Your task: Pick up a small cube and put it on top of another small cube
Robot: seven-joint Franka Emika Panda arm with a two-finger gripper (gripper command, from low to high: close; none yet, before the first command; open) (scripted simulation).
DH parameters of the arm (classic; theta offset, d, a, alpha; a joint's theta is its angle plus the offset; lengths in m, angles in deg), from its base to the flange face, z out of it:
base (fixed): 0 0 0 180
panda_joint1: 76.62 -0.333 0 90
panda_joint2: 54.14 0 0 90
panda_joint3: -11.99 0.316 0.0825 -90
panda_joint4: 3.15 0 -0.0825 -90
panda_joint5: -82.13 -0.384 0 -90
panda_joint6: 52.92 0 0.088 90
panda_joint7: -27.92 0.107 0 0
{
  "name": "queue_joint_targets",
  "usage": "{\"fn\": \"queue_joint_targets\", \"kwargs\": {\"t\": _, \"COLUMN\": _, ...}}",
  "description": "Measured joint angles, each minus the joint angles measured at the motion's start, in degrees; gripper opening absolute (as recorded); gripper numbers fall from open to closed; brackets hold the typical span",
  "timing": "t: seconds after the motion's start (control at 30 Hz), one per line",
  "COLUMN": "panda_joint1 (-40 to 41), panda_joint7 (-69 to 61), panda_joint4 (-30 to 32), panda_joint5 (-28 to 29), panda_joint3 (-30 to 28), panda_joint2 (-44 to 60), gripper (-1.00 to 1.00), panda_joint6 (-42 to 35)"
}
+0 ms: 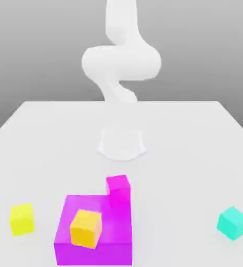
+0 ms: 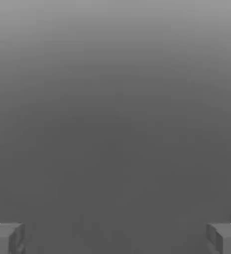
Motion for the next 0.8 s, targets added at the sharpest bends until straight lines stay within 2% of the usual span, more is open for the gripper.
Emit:
{"fn": "queue_joint_targets", "kwargs": {"t": 0.5, "panda_joint1": -4.1, "panda_joint7": 5.9, "panda_joint4": 4.8, "panda_joint5": 7.4, "panda_joint3": 13.3, "panda_joint2": 31.5, "gripper": 0.0, "panda_joint6": 11.9}}
{"fn": "queue_joint_targets", "kwargs": {"t": 0.8, "panda_joint1": -10.9, "panda_joint7": 9.3, "panda_joint4": 7.6, "panda_joint5": 11.7, "panda_joint3": 17.0, "panda_joint2": 50.1, "gripper": 0.0, "panda_joint6": 18.9}}
